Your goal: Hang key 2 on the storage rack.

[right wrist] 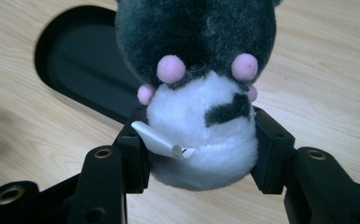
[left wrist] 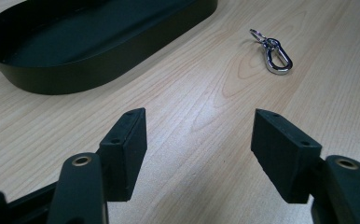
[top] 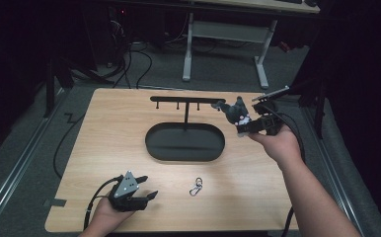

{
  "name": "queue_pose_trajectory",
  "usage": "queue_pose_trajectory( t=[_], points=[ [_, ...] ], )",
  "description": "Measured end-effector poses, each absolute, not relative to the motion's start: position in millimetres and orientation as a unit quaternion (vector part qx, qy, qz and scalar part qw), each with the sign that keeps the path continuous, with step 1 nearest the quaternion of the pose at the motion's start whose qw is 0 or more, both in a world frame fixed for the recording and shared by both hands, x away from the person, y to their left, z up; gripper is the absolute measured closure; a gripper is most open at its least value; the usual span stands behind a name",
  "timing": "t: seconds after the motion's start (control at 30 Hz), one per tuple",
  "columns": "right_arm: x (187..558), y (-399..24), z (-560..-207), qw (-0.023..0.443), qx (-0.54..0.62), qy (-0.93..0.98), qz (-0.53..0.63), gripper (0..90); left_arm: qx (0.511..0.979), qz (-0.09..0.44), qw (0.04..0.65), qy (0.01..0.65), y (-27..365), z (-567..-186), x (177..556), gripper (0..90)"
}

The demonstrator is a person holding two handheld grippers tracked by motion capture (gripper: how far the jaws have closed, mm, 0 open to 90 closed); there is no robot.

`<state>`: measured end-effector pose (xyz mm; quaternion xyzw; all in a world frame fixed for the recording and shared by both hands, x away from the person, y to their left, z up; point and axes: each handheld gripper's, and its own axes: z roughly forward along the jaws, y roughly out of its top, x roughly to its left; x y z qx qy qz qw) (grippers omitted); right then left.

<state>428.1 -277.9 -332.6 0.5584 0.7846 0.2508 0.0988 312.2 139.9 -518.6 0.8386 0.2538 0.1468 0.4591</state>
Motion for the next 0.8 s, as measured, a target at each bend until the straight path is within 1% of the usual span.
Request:
queue_pose_trajectory(
  t=[0.2, 0.27, 0.3, 0.6, 0.63, 0.8],
  points=[
    [428, -280, -364, 0.084, 0.567, 0.784, 0.238, 49.4, 0.839, 0.146, 0.459, 0.253, 139, -519, 312, 36.7],
    [428, -279, -369, 0.083, 0.566, 0.785, 0.238, 49.3, 0.839, 0.146, 0.458, 0.253, 139, -519, 312, 36.7],
    [429, -277, -376, 0.075, 0.567, 0.784, 0.243, 49.2, 0.84, 0.146, 0.458, 0.253, 139, -519, 312, 36.7],
    [437, -264, -396, 0.065, 0.561, 0.788, 0.245, 48.7, 0.842, 0.146, 0.455, 0.252, 138, -519, 311, 36.7],
    [442, -261, -403, 0.061, 0.556, 0.791, 0.247, 48.5, 0.842, 0.145, 0.455, 0.251, 138, -519, 311, 36.7],
    [449, -254, -414, 0.064, 0.553, 0.797, 0.234, 48.0, 0.843, 0.146, 0.454, 0.25, 139, -519, 310, 36.7]
  ],
)
